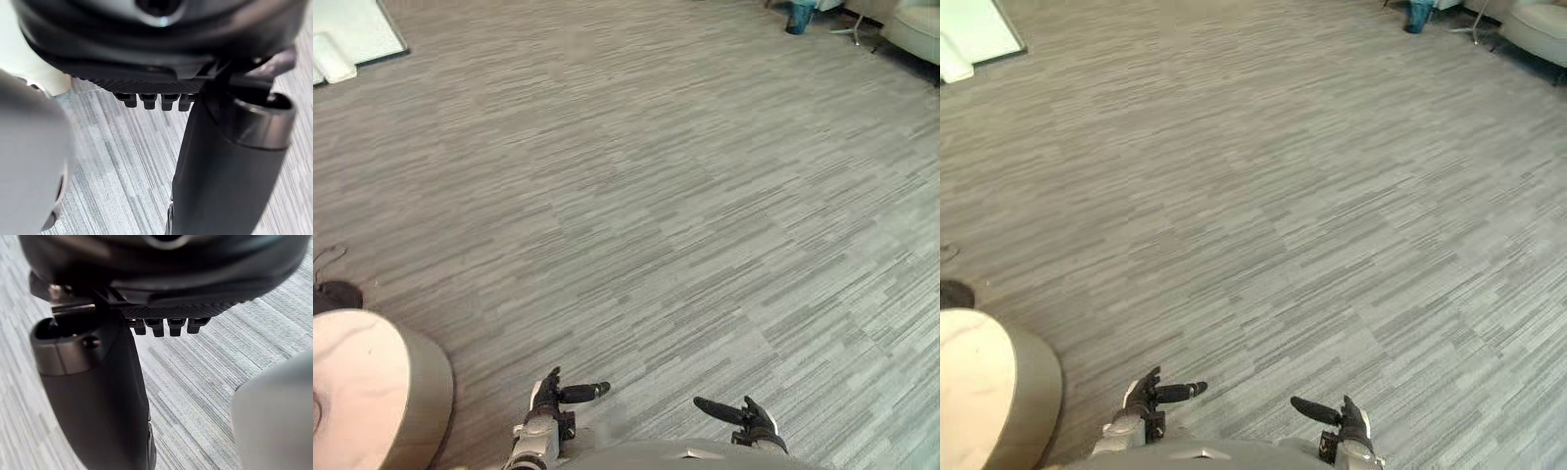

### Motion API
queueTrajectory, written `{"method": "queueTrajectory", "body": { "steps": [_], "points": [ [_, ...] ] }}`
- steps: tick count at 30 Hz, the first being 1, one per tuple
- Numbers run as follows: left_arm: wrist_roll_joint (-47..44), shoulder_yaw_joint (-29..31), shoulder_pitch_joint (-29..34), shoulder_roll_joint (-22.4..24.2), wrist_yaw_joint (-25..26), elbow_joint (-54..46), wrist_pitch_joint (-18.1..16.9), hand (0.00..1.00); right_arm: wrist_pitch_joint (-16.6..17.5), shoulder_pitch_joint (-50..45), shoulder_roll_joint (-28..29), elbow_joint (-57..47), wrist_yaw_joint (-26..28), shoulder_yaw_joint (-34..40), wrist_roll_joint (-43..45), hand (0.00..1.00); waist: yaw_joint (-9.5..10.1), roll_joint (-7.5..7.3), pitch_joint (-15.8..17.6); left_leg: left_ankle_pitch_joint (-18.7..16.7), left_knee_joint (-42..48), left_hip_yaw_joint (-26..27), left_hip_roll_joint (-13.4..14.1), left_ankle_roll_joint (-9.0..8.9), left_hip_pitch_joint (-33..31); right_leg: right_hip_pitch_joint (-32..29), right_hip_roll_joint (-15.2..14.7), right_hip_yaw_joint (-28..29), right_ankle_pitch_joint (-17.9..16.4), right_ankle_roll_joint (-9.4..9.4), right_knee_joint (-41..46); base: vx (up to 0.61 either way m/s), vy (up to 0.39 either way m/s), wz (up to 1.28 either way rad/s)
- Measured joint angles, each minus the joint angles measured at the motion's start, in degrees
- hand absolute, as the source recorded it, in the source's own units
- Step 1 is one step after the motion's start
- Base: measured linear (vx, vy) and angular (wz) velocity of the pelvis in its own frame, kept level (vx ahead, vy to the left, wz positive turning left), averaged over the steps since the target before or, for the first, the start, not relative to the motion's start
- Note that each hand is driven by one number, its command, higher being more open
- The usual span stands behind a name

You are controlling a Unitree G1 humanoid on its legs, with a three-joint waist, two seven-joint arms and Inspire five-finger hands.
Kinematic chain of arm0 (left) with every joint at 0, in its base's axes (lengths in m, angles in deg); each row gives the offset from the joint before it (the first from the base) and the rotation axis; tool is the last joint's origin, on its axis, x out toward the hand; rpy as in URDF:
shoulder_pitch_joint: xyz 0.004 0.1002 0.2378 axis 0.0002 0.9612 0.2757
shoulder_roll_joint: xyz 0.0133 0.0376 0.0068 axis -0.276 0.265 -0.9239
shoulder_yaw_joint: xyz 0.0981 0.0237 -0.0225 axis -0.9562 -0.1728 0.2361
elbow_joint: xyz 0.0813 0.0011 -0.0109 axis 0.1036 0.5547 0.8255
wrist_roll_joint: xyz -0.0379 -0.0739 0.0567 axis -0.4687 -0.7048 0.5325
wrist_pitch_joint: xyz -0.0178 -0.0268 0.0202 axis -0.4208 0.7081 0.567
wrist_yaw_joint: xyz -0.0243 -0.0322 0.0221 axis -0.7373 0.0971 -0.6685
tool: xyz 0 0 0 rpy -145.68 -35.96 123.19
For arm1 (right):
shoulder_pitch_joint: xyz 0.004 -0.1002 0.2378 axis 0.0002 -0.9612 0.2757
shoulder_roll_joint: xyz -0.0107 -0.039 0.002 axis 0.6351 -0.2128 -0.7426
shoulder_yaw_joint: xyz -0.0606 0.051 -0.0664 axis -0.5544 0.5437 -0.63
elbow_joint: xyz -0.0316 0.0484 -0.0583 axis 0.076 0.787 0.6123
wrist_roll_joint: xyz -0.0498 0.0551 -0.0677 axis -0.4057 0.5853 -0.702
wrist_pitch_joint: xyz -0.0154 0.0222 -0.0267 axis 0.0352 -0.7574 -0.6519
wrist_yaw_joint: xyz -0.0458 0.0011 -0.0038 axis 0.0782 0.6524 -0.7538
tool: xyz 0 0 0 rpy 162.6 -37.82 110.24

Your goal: Pick up cushions and gather them together orderly.

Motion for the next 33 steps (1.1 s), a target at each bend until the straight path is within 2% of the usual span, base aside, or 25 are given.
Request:
{"method": "queueTrajectory", "body": {
  "steps": [1,2,3,7,8,9,10,11,14,15,16,17,18,19,20,22,23,24,25,27,28,29,31,32,33],
  "points": [
    [0.0,-0.3,0.2,-0.4,0.0,0.0,0.7,1.0,0.3,0.4,0.1,0.4,0.2,0.0,0.0,1.0,-0.2,0.22,0.1,0.0,0.6,1.3,0.6,0.01,0.3,-1.0,-1.7,-6.5,-1.8,-1.41,-0.2,0.19,-0.13,-0.95],
    [0.0,-0.3,0.6,-1.8,0.2,0.7,1.0,1.0,0.5,1.1,0.8,0.3,0.2,0.0,0.0,1.0,-0.27,-1.13,0.9,-0.8,1.8,2.3,0.8,-0.82,1.8,0.4,-2.5,-10.4,2.7,-3.28,-10.4,0.21,-0.16,-0.68],
    [0.0,-0.4,0.7,-2.3,0.3,1.4,1.2,1.0,0.5,1.1,0.6,0.4,0.2,0.1,0.1,1.0,-0.7,-0.73,1.1,-1.8,2.9,2.4,1.2,-1.15,2.0,1.6,-1.7,-10.2,3.0,-3.04,-10.8,0.19,-0.133,-0.51],
    [0.1,0.4,0.2,-1.8,-0.2,0.8,1.7,1.0,0.7,0.7,0.4,0.9,-0.5,1.3,1.0,1.0,-0.5,-0.33,2.7,-4.0,22.2,2.6,5.8,-0.95,0.1,7.5,0.0,-6.5,3.2,-3.36,-12.0,0.29,-0.17,-0.51],
    [0.2,1.2,0.6,-1.0,-0.4,-0.5,1.6,1.0,0.9,0.0,0.2,-0.5,-0.6,1.2,1.4,1.0,-0.29,0.36,3.1,-6.7,34.0,0.6,8.2,-0.74,-3.7,10.1,1.1,-4.2,2.9,-4.18,-12.2,0.15,-0.064,-0.63],
    [0.2,1.5,0.8,-0.8,-0.4,-1.1,1.6,1.0,0.9,0.0,0.2,-0.7,-0.7,1.2,1.4,1.0,-0.21,0.63,3.1,-7.9,36.6,-0.3,8.5,-0.37,-4.6,10.6,1.4,-3.5,2.7,-4.5,-12.2,0.25,-0.009,-0.81],
    [0.2,2.5,1.2,0.2,-0.6,-2.5,1.0,1.0,0.9,0.3,0.2,-0.9,-1.1,0.6,1.4,1.0,-0.13,1.77,3.7,-12.1,44.9,-3.9,8.4,0.74,-8.7,12.5,2.5,-0.5,1.7,-5.98,-12.3,0.29,0.042,-0.84],
    [0.1,2.9,1.1,0.4,-0.6,-3.2,1.0,1.0,0.6,0.7,0.0,-1.0,-1.0,-0.3,1.8,1.0,0.11,1.85,3.8,-14.7,46.8,-5.4,7.5,0.62,-12.0,13.9,3.0,2.8,1.3,-6.59,-12.9,0.31,0.054,-0.98],
    [0.1,2.9,0.4,0.4,-0.7,-4.3,0.9,1.0,0.4,1.1,0.6,-1.1,-1.2,-1.0,2.4,1.0,0.94,0.82,4.4,-15.9,40.4,-6.4,4.0,0.3,-16.8,15.8,1.9,6.7,1.1,-6.27,-13.4,0.22,0.056,-0.85],
    [0.1,2.9,0.2,0.4,-0.7,-4.8,0.8,1.0,0.4,1.0,1.0,-1.2,-1.3,-1.0,2.4,1.0,1.37,0.24,4.7,-15.6,36.1,-7.2,2.4,0.27,-17.9,16.6,1.1,7.9,0.4,-5.15,-13.4,0.28,0.114,-1.1],
    [0.1,2.7,0.2,0.3,-0.6,-4.9,0.5,1.0,0.4,0.8,1.0,-1.4,-1.3,-1.0,2.4,1.0,1.49,0.39,4.5,-12.2,28.4,-9.8,0.7,0.17,-19.1,17.4,0.3,9.6,-0.9,-3.33,-13.6,0.38,0.175,-0.97],
    [0.1,2.5,0.4,0.3,-0.6,-4.8,0.4,1.0,0.4,0.7,0.8,-1.4,-1.2,-1.0,2.4,1.0,1.49,0.76,4.2,-10.7,25.8,-10.6,0.4,0.16,-19.2,17.6,0.3,10.1,-1.2,-3.06,-13.8,0.48,0.177,-1.16],
    [0.1,2.3,0.3,-0.1,-0.7,-4.1,0.5,1.0,0.4,0.1,0.8,-0.9,-1.3,-0.8,2.4,1.0,1.61,0.46,3.0,-5.6,25.5,-10.3,-0.3,0.4,-19.2,18.7,-0.9,12.5,-3.1,-1.52,-14.4,0.45,0.156,-0.77],
    [0.2,2.3,-0.1,-0.2,-0.6,-3.5,0.6,1.0,0.3,-0.6,1.8,-0.9,-1.3,-0.7,2.4,1.0,0.89,-0.9,2.0,-7.8,25.4,-8.9,-1.3,0.63,-19.1,17.4,-2.9,13.7,-3.1,-1.46,-13.2,0.37,0.109,-0.65],
    [0.3,2.3,-0.1,-0.3,-0.7,-3.5,0.6,1.0,0.2,-0.7,1.8,-0.8,-1.2,-0.7,2.4,1.0,0.91,-1.1,1.8,-8.1,25.4,-8.6,-1.4,0.64,-19.0,17.1,-3.1,13.9,-3.1,-1.46,-12.8,0.37,0.137,-0.5],
    [0.3,2.4,0.4,-0.9,-0.6,-3.1,1.2,1.0,0.0,-1.9,1.9,-1.0,-1.1,0.2,2.4,1.0,1.57,-2.12,1.0,-10.2,24.3,-4.0,-2.1,2.2,-14.4,13.1,-4.9,15.0,-3.1,-0.93,-1.0,0.39,0.128,-0.73],
    [0.3,2.3,0.7,-1.1,-0.6,-3.0,1.3,1.0,0.0,-2.0,1.9,-1.2,-1.1,0.2,2.4,1.0,1.49,-2.28,1.0,-10.6,23.4,-2.9,-2.4,2.67,-12.4,11.2,-5.4,14.6,-2.3,0.46,4.3,0.41,0.144,-0.69],
    [0.3,2.3,0.8,-1.0,-0.6,-2.9,1.6,1.0,0.1,-2.1,1.7,-2.0,-0.8,0.1,2.4,1.0,1.48,-2.27,1.0,-11.1,21.0,-2.0,-3.0,3.07,-8.9,6.5,-6.0,14.1,1.1,5.46,15.4,0.42,0.128,-0.6],
    [0.2,2.1,0.8,-1.0,-0.5,-2.7,1.8,1.0,0.3,-2.2,1.5,-2.8,-0.5,0.2,2.4,1.0,1.17,-2.0,1.2,-11.8,19.2,-1.7,-3.2,3.21,-6.1,2.5,-6.6,13.2,2.0,7.52,24.2,0.34,0.1,-0.52],
    [0.2,1.0,0.7,-1.1,-0.4,-1.7,2.0,1.0,0.6,-2.1,1.5,-3.9,-0.2,1.0,2.4,1.0,0.37,-1.61,1.4,-12.4,16.8,-1.5,-3.2,3.13,-2.2,-3.0,-7.2,10.3,0.9,5.86,33.7,0.39,-0.005,-0.22],
    [0.2,0.1,0.6,-1.1,-0.3,-0.9,2.1,1.0,0.9,-1.6,1.3,-4.3,-0.2,1.2,2.4,1.0,-0.13,-0.97,1.8,-12.3,13.5,-0.7,-2.8,3.12,2.3,-6.6,-7.8,6.4,-1.0,2.74,35.3,0.53,-0.067,-0.27],
    [0.2,-0.1,0.7,-1.0,-0.3,-0.5,2.1,1.0,1.0,-1.2,1.1,-4.3,-0.1,1.2,2.4,1.0,-0.28,-0.48,2.0,-12.3,10.9,0.3,-2.0,3.11,6.0,-9.2,-7.9,3.3,-2.4,1.1,33.5,0.55,-0.131,-0.37],
    [0.1,-0.2,0.6,-0.9,-0.2,0.2,2.1,1.0,1.8,-0.6,1.0,-4.2,0.2,1.2,2.4,1.0,-0.59,-0.29,2.0,-12.3,7.9,1.1,-0.3,3.1,9.6,-13.7,-7.6,-1.5,-3.5,0.48,26.3,0.42,-0.154,-0.17],
    [0.2,-0.6,0.6,-1.1,-0.2,0.6,1.9,1.0,1.9,0.3,1.0,-4.1,0.2,1.2,2.4,1.0,-1.43,-0.45,2.0,-12.4,5.8,1.0,0.7,2.06,11.2,-16.5,-7.0,-2.5,-2.4,1.41,16.8,0.48,-0.217,0.19],
    [0.2,-1.6,0.7,-2.1,-0.4,1.3,1.7,1.0,2.2,0.6,0.9,-3.7,0.3,1.2,2.5,1.0,-2.0,-1.05,1.9,-12.8,4.3,0.5,0.3,0.48,12.5,-17.3,-6.8,-2.9,3.0,-0.68,11.1,0.63,-0.293,0.06]
  ]
}}
